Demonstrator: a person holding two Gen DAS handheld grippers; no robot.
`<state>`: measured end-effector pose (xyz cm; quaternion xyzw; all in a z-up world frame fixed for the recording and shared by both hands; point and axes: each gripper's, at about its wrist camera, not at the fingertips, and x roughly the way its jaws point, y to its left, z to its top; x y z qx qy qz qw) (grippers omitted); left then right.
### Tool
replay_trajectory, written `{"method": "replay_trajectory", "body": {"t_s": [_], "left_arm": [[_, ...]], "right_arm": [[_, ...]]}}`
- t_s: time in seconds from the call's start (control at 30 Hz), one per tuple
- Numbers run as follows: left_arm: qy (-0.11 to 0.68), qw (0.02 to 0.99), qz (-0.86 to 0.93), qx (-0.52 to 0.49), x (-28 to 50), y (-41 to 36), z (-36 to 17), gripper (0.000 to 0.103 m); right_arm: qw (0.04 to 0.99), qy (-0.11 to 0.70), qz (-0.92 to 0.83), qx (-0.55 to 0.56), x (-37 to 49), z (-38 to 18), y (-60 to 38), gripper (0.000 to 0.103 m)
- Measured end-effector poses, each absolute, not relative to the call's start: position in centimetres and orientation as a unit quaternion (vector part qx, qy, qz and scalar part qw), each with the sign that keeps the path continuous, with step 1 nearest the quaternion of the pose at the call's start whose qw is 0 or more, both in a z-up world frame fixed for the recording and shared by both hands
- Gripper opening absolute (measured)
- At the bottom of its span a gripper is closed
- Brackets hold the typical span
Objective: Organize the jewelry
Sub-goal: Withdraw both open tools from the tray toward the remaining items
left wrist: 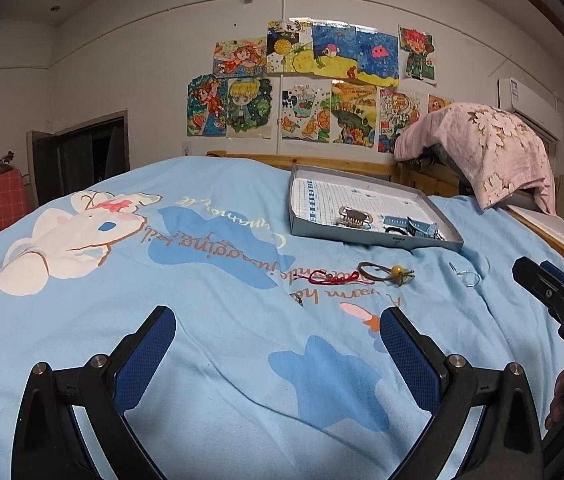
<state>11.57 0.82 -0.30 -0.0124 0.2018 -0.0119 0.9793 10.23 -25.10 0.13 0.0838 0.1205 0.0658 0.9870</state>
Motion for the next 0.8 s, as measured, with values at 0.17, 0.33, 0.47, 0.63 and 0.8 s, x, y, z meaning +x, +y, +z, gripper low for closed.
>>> {"method": "replay_trajectory", "body": {"t_s": [0.17,0.33,0.47,0.63,0.8], "left_arm": [[0.209,0.977,-0.020,-0.016,12.5,0.4,-0.2,0.103],[0.219,0.975,-0.036,-0.021,14.4,-0.3,0.1,0.103],[0.232,0.971,-0.056,-0.032,16.5,-1.2,0.0,0.103],[0.254,0.964,-0.076,-0.030,19.6,-2.7,-0.6,0.103],[0.278,0.955,-0.096,-0.024,21.8,-3.0,-1.2,0.103]], "right_arm": [[0.986,0.127,0.064,0.083,10.9,0.0,-25.1,0.097],[0.985,0.134,0.065,0.089,11.9,0.4,-25.6,0.097],[0.985,0.130,0.057,0.101,12.7,1.0,-26.8,0.097],[0.984,0.141,0.060,0.095,14.7,1.5,-27.8,0.097],[0.983,0.151,0.058,0.085,17.2,1.5,-28.9,0.097]]}}
